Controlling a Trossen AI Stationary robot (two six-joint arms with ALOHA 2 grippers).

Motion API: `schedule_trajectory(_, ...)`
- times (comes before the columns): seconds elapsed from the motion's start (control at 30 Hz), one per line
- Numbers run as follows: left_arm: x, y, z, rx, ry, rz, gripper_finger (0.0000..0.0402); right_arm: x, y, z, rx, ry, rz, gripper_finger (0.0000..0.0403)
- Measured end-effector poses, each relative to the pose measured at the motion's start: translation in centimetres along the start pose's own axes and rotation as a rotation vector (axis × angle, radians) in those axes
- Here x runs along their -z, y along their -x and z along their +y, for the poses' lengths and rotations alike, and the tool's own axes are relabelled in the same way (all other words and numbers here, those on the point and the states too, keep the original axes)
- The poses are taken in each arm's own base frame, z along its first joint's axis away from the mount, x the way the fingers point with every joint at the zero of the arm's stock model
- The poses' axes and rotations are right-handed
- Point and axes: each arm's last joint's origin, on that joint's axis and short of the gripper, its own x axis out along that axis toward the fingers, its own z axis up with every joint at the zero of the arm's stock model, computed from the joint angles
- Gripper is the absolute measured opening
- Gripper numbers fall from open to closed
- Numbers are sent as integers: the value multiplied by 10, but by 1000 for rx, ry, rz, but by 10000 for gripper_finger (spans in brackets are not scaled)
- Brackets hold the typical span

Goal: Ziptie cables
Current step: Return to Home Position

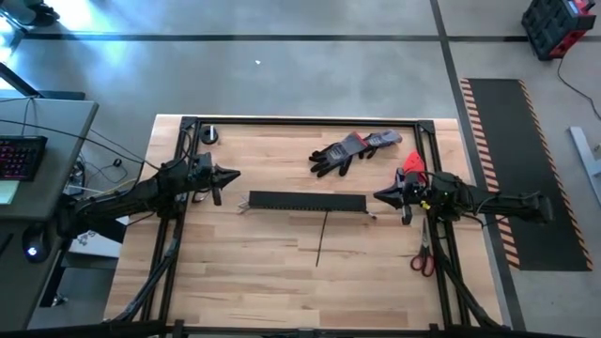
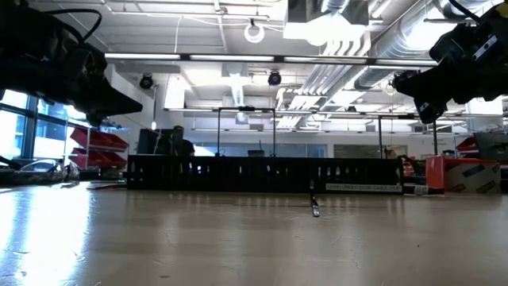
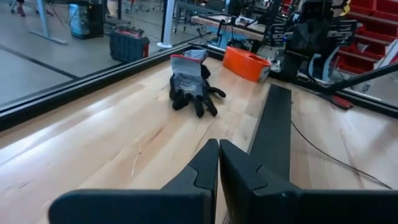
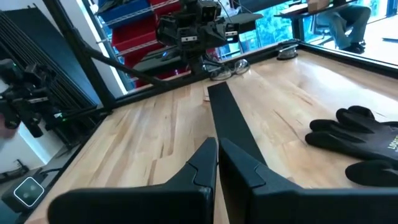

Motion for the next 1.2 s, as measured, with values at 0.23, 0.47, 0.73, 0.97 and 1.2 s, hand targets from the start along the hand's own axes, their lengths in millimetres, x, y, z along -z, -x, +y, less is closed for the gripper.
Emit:
schedule_trajectory(0.23,0,0,0,0,0,-1,0,0,0,0,-2,0,-1,0)
schedule_trajectory(0.47,-4,4,-6,29,-11,-55,0,-5,5,8,-77,14,-67,0)
schedule_trajectory(0.73,-17,16,-11,88,-14,-244,0,-11,10,11,-114,22,-153,0)
schedule_trajectory(0.97,-21,17,-12,96,-14,-278,0,-9,10,11,-113,21,-125,0)
schedule_trajectory(1.2,-20,17,-14,112,-15,-265,0,-8,10,10,-111,20,-122,0)
